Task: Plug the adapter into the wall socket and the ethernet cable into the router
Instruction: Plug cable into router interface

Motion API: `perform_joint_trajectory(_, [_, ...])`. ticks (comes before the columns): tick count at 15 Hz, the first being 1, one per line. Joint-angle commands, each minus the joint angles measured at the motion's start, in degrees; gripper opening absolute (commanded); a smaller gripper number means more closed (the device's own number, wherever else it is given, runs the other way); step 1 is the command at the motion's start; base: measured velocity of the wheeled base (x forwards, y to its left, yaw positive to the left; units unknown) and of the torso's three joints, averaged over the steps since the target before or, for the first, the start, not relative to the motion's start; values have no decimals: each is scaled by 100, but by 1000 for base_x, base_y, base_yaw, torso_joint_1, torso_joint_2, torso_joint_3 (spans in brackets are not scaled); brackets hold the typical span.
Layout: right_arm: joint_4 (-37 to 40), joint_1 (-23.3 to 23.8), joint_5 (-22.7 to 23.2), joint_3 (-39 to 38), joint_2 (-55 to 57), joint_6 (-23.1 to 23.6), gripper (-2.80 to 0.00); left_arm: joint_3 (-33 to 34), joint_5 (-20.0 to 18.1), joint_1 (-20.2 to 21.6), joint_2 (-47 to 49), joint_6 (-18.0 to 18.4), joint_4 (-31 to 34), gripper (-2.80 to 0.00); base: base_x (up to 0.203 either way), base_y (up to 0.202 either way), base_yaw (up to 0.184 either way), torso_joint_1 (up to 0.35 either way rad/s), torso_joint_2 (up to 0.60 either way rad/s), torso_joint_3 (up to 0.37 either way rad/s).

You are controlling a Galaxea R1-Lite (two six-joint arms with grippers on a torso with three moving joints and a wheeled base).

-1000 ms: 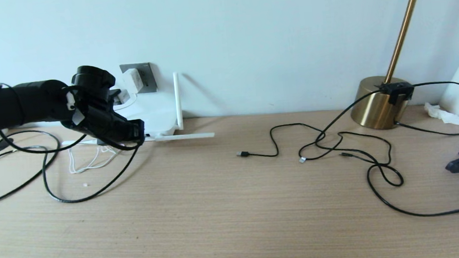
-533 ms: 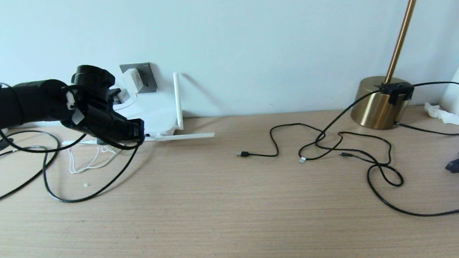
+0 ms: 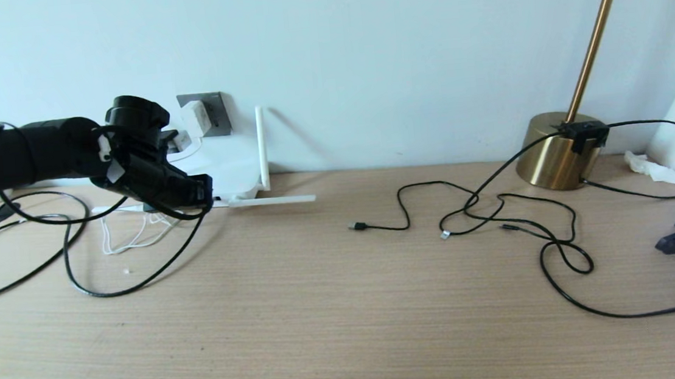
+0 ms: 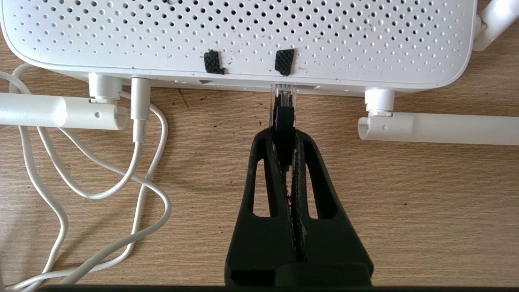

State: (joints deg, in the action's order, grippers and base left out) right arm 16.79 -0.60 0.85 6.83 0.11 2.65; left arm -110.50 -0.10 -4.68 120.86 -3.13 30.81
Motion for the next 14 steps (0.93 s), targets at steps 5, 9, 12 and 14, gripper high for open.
perform_joint_trajectory(5, [9,-2,3,3,-2,6,-280,-7,1,2,70,-5,-93,-280,0,0,0,0,0,0])
perform_joint_trajectory(9, [9,-2,3,2,-2,8,-280,-15,10,10,62,-3,-102,-280,0,0,0,0,0,0])
perform_joint_trajectory(12, [9,-2,3,3,-2,8,-280,-25,10,11,70,-3,-102,-280,0,0,0,0,0,0])
perform_joint_trajectory(14, [9,-2,3,-3,-2,8,-280,-25,10,11,70,-3,-102,-280,0,0,0,0,0,0])
